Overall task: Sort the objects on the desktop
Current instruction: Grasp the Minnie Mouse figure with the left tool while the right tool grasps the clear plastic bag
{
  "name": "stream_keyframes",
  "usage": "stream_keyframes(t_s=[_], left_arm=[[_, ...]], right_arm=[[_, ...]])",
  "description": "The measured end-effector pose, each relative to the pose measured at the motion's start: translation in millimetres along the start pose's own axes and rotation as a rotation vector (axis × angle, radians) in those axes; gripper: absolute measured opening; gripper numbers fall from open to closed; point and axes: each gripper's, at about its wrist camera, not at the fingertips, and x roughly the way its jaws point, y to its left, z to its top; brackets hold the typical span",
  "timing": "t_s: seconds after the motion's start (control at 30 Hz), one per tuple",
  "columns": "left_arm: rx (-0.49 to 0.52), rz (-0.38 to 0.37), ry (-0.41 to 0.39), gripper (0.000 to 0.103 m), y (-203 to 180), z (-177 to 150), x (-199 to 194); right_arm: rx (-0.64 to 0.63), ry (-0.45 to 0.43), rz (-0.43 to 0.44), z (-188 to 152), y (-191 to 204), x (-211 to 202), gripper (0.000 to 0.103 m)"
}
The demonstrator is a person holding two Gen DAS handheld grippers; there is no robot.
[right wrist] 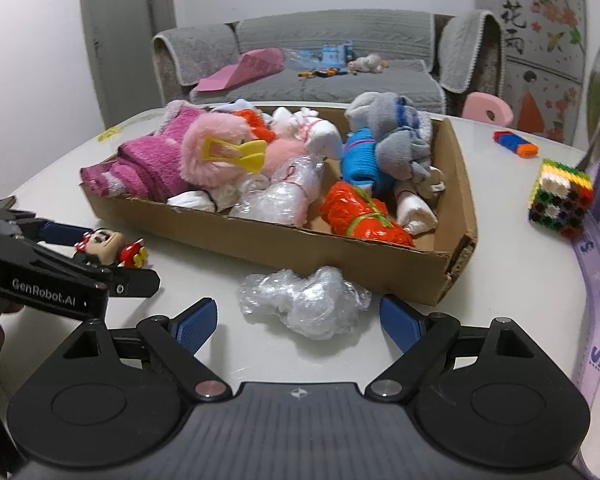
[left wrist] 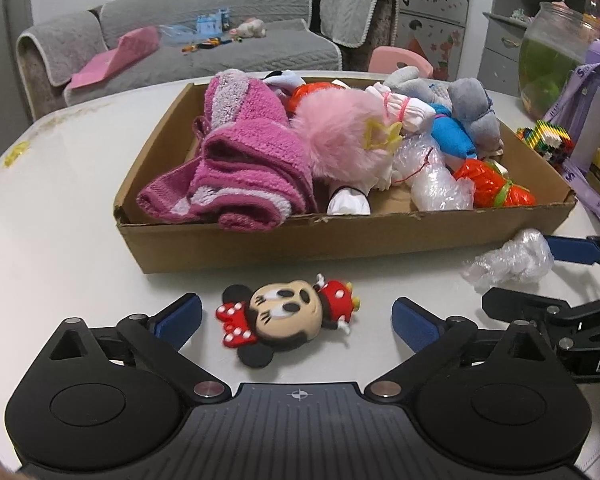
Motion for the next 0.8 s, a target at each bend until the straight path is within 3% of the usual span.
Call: stream_keyframes(t_s=[0.3, 0.37, 0.53, 0.63, 0.8], left_arm=[[-0.051, 0.052, -0.006, 0.102, 6.2, 1.6, 1.3], [-0.064, 0.063, -0.009, 0.102, 10.6, 1.4, 1.1], [-0.06, 0.062, -0.024, 0.093, 12.6, 0.0, -1.9], [-0.037, 0.037, -0.04, 0.073, 8.7, 0.0, -6.8], [-0.041, 0.027, -0.036, 0.072, 8.3, -1.5, -10.5]], right_arm=[[0.012, 0.016, -0.048, 2.1, 10.5, 5.8, 0.096], [0.008, 0.014, -0.054, 1.8, 12.1, 5.3, 0.091], [-0.026, -0.004, -0.08, 0.3, 18.5, 1.9, 0.062], [-0.032, -0.014, -0.074, -1.0, 18.8, 0.0, 0.055], [-0.027, -0.022, -0.074, -2.1, 18.6, -2.1, 0.05]])
